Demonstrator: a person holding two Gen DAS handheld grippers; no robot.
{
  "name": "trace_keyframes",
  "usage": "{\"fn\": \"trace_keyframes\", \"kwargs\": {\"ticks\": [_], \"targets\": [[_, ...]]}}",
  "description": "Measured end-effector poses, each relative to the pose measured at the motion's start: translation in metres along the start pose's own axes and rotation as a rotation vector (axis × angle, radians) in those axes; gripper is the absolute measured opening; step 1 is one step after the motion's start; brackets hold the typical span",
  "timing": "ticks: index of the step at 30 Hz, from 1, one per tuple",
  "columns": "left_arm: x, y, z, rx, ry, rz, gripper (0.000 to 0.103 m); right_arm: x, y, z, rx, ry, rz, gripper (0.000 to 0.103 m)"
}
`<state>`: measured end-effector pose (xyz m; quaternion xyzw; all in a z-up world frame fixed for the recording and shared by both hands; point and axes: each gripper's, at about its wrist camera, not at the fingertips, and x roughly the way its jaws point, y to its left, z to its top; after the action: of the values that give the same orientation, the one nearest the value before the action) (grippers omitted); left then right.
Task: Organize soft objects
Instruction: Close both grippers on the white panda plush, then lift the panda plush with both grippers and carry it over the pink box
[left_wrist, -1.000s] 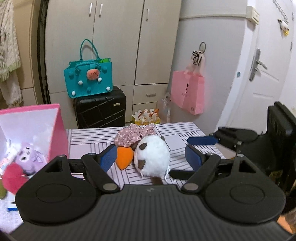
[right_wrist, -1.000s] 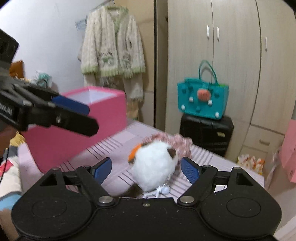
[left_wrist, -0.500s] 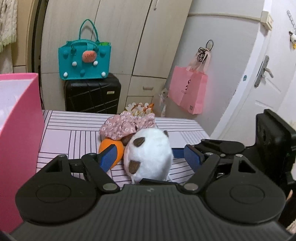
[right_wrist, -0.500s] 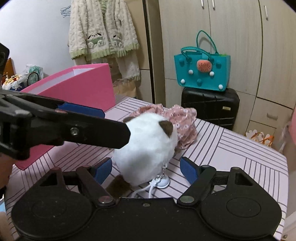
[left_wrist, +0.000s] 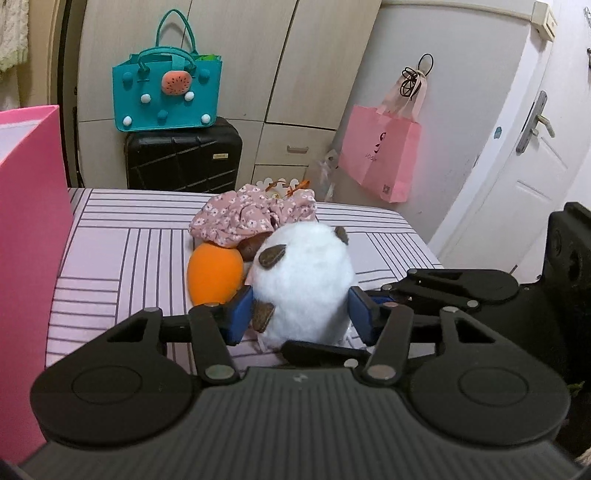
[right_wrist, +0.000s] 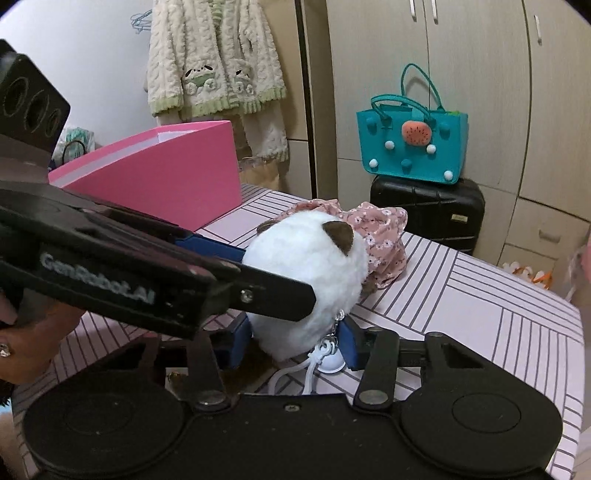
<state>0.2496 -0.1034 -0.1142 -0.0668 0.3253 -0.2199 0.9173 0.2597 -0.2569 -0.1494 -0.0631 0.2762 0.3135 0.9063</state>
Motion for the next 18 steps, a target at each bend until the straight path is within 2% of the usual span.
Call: {"fn": "trace_keyframes", "kwargs": {"ticks": [3,11,18], "targets": [[-0.004,-0.006,-0.002,0.005,0.009,0.020,0.054,-0.005,0.005,-0.001,-0.007,0.003,-0.014,0.054],[-0.026,-0.017,-0.009,0.010,0.022,-0.005,0.054,-0.025,0.017,-0.005,0.039,0.006,-0.030,0.054],[-0.062,-0.033,-0.013,0.059,0.017,0.001,0.054,-0.050,0.042,-0.003,0.043,0.001,-0.061,0.054]]}}
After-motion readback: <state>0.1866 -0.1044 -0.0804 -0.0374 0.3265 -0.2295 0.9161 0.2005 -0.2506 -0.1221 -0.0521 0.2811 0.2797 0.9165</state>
